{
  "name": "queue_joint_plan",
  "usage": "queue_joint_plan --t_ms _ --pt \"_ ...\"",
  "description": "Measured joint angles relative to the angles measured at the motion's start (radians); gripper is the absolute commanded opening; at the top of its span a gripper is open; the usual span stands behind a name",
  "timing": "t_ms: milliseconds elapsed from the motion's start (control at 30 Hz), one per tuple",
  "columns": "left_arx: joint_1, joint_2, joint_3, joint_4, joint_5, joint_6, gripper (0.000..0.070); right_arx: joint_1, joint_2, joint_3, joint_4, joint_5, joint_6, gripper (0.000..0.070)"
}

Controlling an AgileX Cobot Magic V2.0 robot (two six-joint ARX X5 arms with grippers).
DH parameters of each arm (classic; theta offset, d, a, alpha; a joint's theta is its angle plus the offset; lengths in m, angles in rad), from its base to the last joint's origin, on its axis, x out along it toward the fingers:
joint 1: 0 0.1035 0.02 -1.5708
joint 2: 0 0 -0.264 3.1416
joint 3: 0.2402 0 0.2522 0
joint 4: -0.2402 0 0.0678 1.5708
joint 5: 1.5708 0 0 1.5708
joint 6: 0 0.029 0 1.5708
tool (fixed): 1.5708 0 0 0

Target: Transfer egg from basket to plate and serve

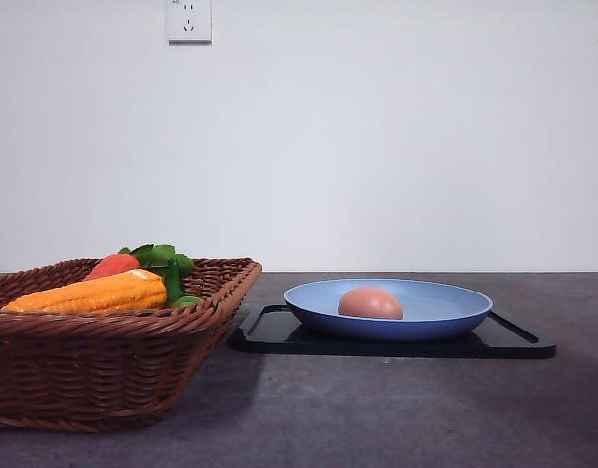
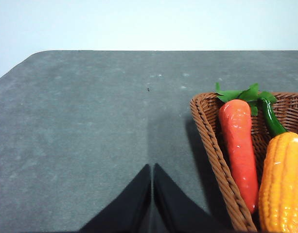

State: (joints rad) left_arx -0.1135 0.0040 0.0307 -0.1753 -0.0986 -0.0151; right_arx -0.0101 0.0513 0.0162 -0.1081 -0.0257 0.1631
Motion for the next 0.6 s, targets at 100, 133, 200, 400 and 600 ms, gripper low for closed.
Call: queue_joint_plan --t_ms 100,133,200,400,600 --pt "0.000 0.000 0.000 0.000 0.000 0.000 0.0000 0.000 0.000 0.000 0.000 0.000 0.000 0.0000" --pt "0.000 0.000 0.000 0.000 0.000 0.000 0.0000 0.000 0.000 0.000 0.000 0.000 0.000 0.0000" --pt "0.000 0.000 0.000 0.000 0.000 0.000 0.0000 0.000 0.000 0.000 0.000 0.000 0.000 0.0000" --pt "0.000 0.000 0.000 0.000 0.000 0.000 0.0000 0.000 0.000 0.000 0.000 0.000 0.000 0.0000" --pt "0.000 0.000 0.000 0.000 0.000 0.000 0.0000 0.000 0.000 0.000 0.000 0.000 0.000 0.0000"
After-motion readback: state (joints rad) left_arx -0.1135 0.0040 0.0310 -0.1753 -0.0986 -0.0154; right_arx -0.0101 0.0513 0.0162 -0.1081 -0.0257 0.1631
